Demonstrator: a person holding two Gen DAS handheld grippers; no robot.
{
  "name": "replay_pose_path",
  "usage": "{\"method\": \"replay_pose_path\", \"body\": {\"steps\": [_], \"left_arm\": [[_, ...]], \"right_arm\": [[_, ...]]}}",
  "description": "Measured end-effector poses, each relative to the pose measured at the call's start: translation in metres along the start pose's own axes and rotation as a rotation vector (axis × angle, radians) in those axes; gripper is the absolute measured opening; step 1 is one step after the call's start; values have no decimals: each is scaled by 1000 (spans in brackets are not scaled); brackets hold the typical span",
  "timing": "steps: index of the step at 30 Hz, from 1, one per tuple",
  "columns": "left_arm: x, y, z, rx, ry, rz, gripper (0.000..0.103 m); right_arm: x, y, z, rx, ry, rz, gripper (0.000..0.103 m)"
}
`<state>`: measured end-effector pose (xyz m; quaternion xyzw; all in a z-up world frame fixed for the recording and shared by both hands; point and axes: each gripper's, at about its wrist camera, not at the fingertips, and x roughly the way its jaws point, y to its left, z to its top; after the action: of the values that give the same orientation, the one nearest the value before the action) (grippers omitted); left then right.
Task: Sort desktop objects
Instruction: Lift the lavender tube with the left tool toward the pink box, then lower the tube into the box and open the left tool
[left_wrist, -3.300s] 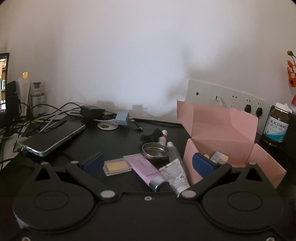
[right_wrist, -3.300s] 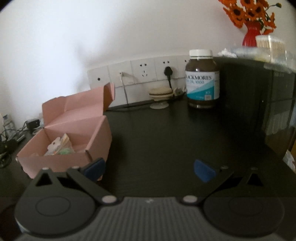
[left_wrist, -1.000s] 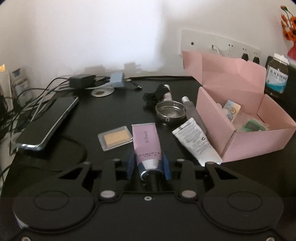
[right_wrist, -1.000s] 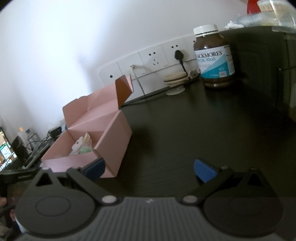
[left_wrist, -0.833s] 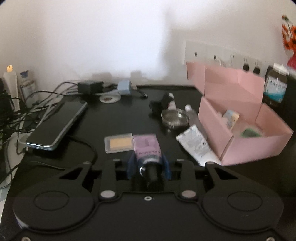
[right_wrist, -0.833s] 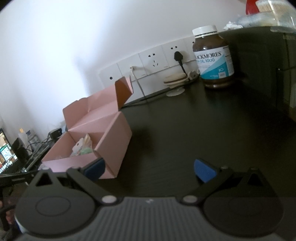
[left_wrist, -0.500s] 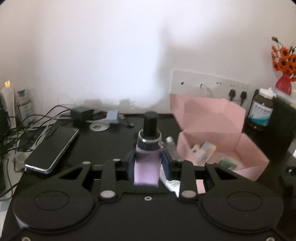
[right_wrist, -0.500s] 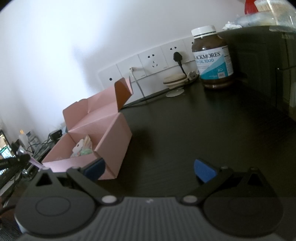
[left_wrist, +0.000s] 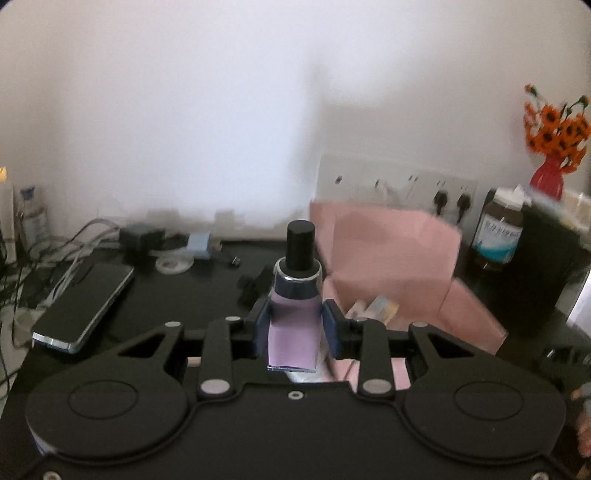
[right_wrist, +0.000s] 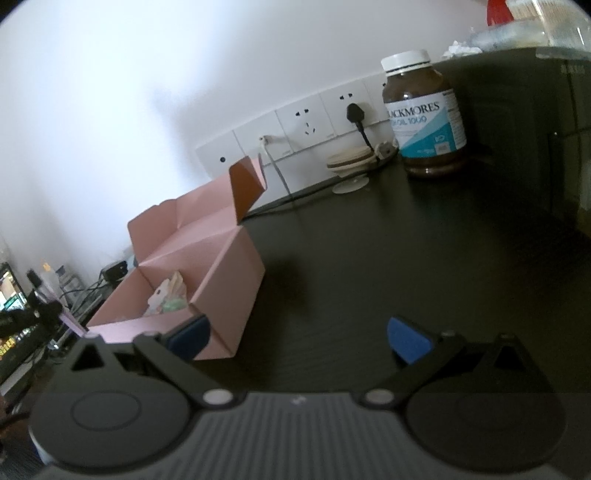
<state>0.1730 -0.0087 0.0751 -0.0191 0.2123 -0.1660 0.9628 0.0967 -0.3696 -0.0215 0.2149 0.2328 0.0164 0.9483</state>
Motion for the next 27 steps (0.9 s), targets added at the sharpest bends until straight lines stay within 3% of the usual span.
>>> {"method": "replay_pose_path", "body": {"steps": [5, 11, 20, 22, 27], "left_arm": [[5, -30, 16, 4, -37, -60, 32], [23, -78, 18, -4, -25, -171, 32], [69, -113, 0, -230, 124, -348, 28], [74, -110, -7, -251, 149, -348, 25], [82, -98, -15, -238, 172, -264, 23]], "right_arm": [[-1, 0, -1, 0, -8, -5, 102], [-2, -1, -1, 6, -10, -4, 102], [-3, -2, -1, 5, -19, -4, 102], [-4, -3, -1, 8, -23, -2, 102], [-3, -2, 0, 2, -19, 5, 102]]}}
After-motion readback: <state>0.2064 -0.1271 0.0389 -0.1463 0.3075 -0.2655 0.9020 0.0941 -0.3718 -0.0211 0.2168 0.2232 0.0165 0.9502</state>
